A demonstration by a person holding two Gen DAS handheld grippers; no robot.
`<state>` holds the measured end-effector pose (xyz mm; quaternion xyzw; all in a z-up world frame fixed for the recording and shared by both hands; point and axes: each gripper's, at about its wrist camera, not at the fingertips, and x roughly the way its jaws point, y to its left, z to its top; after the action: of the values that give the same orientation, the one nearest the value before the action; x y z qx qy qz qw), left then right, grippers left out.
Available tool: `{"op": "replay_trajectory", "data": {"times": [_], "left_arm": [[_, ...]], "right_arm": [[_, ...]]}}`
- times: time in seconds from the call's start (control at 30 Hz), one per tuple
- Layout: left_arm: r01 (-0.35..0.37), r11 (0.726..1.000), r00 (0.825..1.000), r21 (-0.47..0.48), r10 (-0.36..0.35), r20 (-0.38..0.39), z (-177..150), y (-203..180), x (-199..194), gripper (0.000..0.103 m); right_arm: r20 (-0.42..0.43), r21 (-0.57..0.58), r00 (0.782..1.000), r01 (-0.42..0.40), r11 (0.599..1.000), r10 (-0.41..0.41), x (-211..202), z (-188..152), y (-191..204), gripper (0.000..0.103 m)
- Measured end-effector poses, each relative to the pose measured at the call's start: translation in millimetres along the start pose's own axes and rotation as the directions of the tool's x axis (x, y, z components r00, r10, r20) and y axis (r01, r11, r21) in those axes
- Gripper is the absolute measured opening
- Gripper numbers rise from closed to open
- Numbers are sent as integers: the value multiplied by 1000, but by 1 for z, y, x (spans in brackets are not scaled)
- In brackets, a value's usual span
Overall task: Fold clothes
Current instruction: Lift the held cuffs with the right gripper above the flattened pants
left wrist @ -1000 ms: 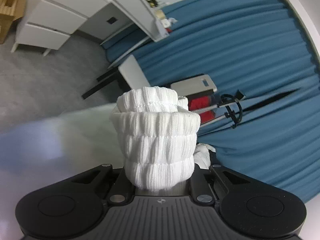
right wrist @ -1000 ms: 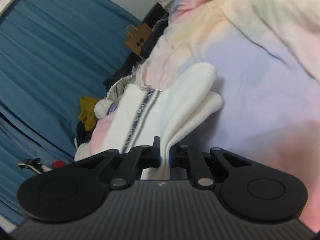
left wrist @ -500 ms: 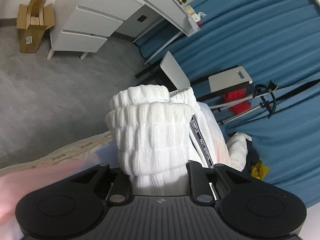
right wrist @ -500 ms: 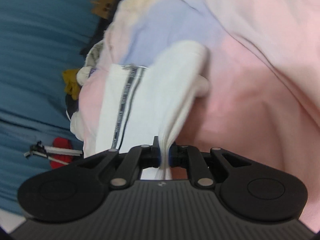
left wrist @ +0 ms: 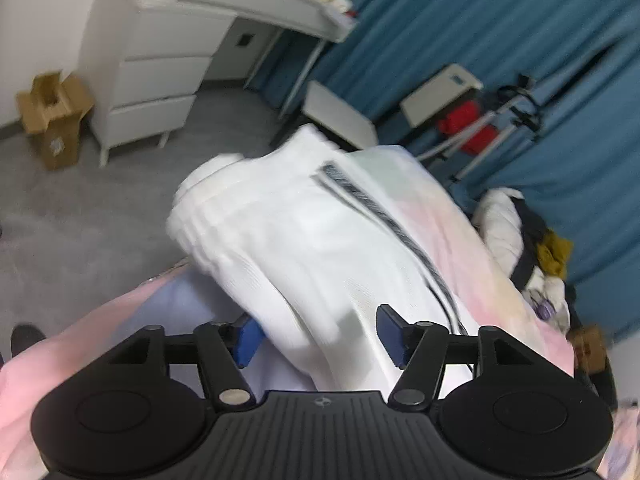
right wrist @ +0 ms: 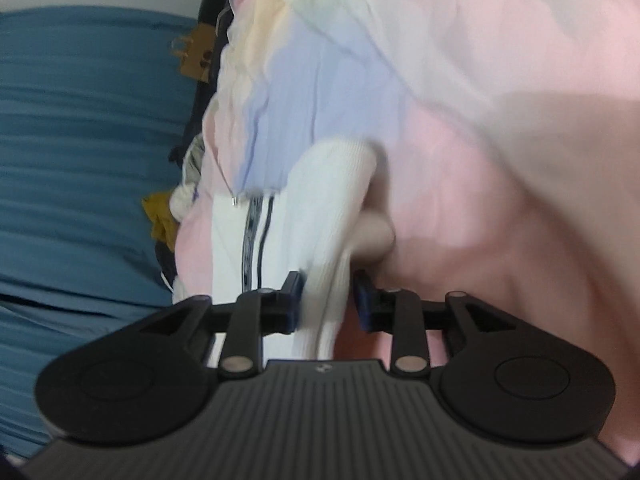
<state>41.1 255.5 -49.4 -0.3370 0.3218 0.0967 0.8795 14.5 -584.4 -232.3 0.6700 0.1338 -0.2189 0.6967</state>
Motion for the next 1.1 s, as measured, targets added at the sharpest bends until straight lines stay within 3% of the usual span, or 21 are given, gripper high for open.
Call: {"op": "replay_trajectory", "data": {"times": [0.17,0.33,0.57,0.7,0.9,1.1], "left_arm": [[-7,997,997,78,1,76,-21,-29,-36,69],[4,977,992,213,-31,125,-38,-74,-45,72],[18,932,993,363,-59,101,-70,-135,-23,73],[74,912,993,404,-104,52,-88,-162,9,73],[141,814,988,564,-152,-28,-133,-207,59,73],[135,741,991,658,-104,-86,-173,-224,105,73]], "right_arm": [[5,-41,999,-37,998,37,14,12,-3,32],[66,-118,997,-22,993,30,25,16,5,32],[121,-173,992,-12,985,33,30,22,11,16],[166,-198,984,-36,980,69,21,23,21,15],[190,-191,981,-8,982,45,19,32,13,14],[210,-187,978,25,982,15,18,40,3,14]]}}
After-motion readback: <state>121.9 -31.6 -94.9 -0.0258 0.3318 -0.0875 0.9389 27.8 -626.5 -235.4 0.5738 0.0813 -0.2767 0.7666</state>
